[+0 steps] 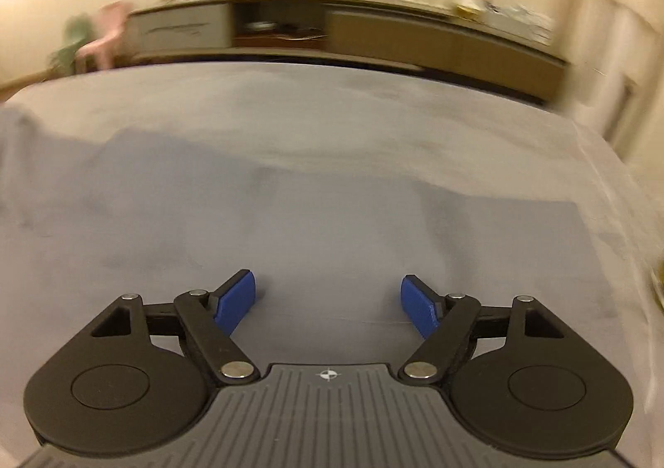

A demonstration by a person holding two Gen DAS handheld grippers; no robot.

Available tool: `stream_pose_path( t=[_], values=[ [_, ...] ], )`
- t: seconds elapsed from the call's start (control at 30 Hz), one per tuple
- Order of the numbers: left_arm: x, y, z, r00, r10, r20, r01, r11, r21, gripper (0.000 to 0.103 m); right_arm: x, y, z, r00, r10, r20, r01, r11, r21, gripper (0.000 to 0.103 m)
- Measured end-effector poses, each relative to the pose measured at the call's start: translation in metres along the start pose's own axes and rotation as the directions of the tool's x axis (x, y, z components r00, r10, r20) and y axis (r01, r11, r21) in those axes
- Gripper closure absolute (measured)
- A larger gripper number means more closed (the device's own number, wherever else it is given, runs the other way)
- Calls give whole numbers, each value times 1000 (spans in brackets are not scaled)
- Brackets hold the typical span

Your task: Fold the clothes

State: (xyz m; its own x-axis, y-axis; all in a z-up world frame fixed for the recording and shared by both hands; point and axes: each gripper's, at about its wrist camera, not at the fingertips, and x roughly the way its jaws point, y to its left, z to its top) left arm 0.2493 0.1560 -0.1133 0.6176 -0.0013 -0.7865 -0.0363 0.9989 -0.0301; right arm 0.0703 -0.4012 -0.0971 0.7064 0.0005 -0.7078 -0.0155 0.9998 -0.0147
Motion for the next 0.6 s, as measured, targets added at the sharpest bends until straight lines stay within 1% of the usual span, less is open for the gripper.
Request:
stream_pose_path(
  t=[0.07, 0.1, 0.13, 0.17, 0.2, 0.23, 0.27, 0.3, 0.33, 0.37, 0.4, 0.47, 0.5, 0.57, 0.6],
  values=[
    [-1, 12, 3, 999, 48, -4, -48, 998, -46, 77, -1, -30, -5, 999, -51, 3, 51, 997, 65, 25],
    [-2, 17, 5, 997, 73, -7, -73, 995, -68, 89, -2, -46, -8, 997, -77, 4, 76, 992, 98, 25],
    [-3, 23, 6, 992, 124, -12, -124, 988, -95, 89, -3, -61, -11, 995, -102, 3, 101, 986, 131, 25],
    [-5, 25, 8, 986, 163, -19, -164, 980, -109, 88, -5, -65, -12, 992, -124, -4, 124, 981, 146, 25],
    [-9, 25, 9, 983, 182, -23, -183, 976, -120, 86, -7, -70, -14, 989, -146, -11, 146, 976, 161, 25],
    [-15, 20, 8, 986, 166, -16, -167, 979, -118, 83, -8, -62, -14, 988, -153, -3, 152, 978, 143, 25],
    [-21, 11, 7, 994, 106, -1, -105, 990, -96, 81, -10, -53, -13, 987, -159, 6, 158, 980, 124, 26],
    [-27, 1, 1, 999, 49, 7, -48, 997, -64, 79, -12, -45, -13, 986, -166, 15, 164, 981, 105, 26],
    [-33, -10, -5, 1000, 6, 9, -6, 1000, -27, 78, -14, -36, -13, 985, -171, 24, 169, 982, 86, 26],
    [-37, -15, -13, 1000, -18, 8, 18, 1000, 6, 78, -18, -21, -14, 995, -93, 40, 90, 994, 55, 27],
    [-41, -20, -20, 999, -41, 6, 40, 998, 39, 78, -21, -7, -16, 999, -27, 43, 27, 999, 22, 27],
    [-47, -13, -38, 1000, -18, 2, 18, 998, 62, 77, -26, 15, -27, 997, 71, 7, -70, 996, -48, 27],
    [-48, -1, -47, 1000, -19, -6, 19, 999, 45, 75, -28, 14, -33, 997, 83, -9, -83, 995, -57, 27],
    [-60, 23, -66, 999, 29, 17, -29, 1000, 9, 76, -32, 12, -45, 993, 106, -42, -109, 991, -74, 25],
    [-67, 39, -74, 999, 50, 18, -50, 999, -9, 76, -36, 2, -48, 995, 93, -48, -95, 994, -59, 25]
  ],
)
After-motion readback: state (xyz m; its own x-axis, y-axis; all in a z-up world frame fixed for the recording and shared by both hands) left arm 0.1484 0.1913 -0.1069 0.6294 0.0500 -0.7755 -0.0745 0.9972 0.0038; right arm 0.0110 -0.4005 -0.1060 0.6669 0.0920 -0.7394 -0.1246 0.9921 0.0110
